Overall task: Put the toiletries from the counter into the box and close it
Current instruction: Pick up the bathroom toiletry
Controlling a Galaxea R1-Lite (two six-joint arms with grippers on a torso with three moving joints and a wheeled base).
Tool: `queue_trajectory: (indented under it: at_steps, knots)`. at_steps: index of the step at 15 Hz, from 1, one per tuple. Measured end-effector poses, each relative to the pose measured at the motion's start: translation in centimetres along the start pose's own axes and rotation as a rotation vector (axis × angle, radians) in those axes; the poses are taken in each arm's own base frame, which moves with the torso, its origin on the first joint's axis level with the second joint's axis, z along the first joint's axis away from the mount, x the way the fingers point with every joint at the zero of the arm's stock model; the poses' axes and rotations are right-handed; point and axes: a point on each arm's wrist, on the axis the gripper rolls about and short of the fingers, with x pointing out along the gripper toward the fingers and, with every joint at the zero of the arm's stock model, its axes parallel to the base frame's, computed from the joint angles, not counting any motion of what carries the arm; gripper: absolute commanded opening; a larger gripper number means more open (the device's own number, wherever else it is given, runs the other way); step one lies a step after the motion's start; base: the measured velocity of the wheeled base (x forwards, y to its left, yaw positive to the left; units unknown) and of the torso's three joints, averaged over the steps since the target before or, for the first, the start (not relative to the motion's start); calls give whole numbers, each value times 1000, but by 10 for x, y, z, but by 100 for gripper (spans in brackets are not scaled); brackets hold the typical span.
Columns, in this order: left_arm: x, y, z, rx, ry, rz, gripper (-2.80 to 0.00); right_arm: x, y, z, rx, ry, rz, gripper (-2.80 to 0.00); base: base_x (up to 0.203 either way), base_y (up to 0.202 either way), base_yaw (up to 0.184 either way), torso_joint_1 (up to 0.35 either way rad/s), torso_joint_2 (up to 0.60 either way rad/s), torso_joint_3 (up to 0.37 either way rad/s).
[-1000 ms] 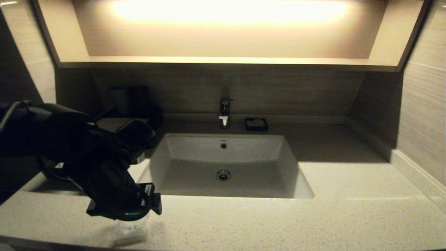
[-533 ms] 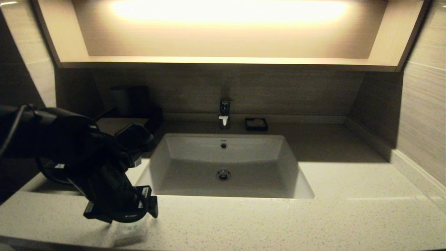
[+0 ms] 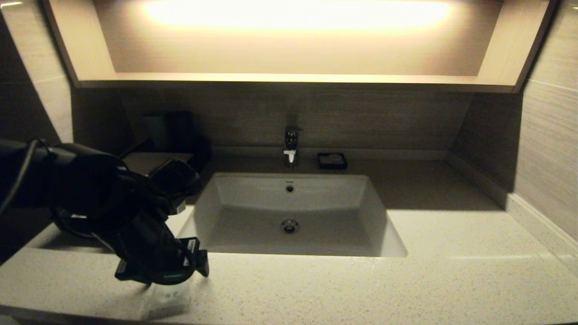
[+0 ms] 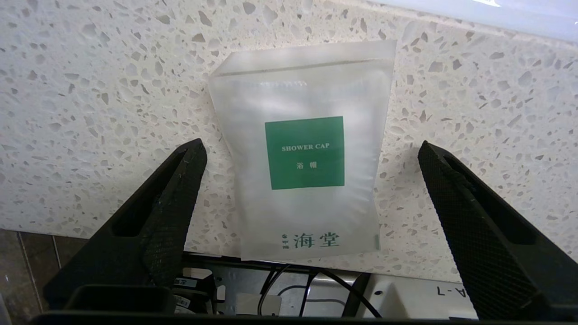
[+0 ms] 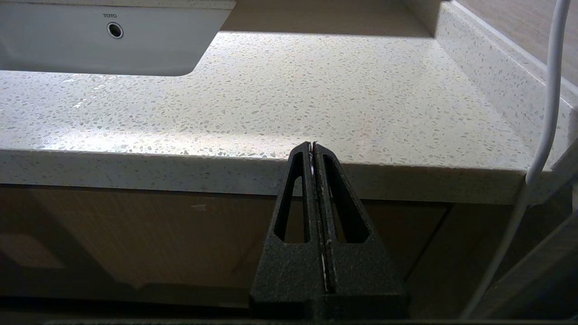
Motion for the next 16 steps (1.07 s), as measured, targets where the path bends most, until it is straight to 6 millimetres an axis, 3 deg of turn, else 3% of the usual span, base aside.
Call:
queue_trajectory:
  at_steps: [7, 8, 16]
  knots:
    - [0, 3, 2, -12, -7, 7, 0, 0, 0, 0, 0, 0, 0, -280, 0, 0, 0, 0, 0, 0]
    - [0, 3, 2, -13, -6, 8, -280, 0, 0, 0, 0, 0, 0, -280, 0, 0, 0, 0, 0, 0]
    - [3, 4, 1, -3, 8, 19, -280, 0, 0, 0, 0, 0, 0, -280, 0, 0, 0, 0, 0, 0]
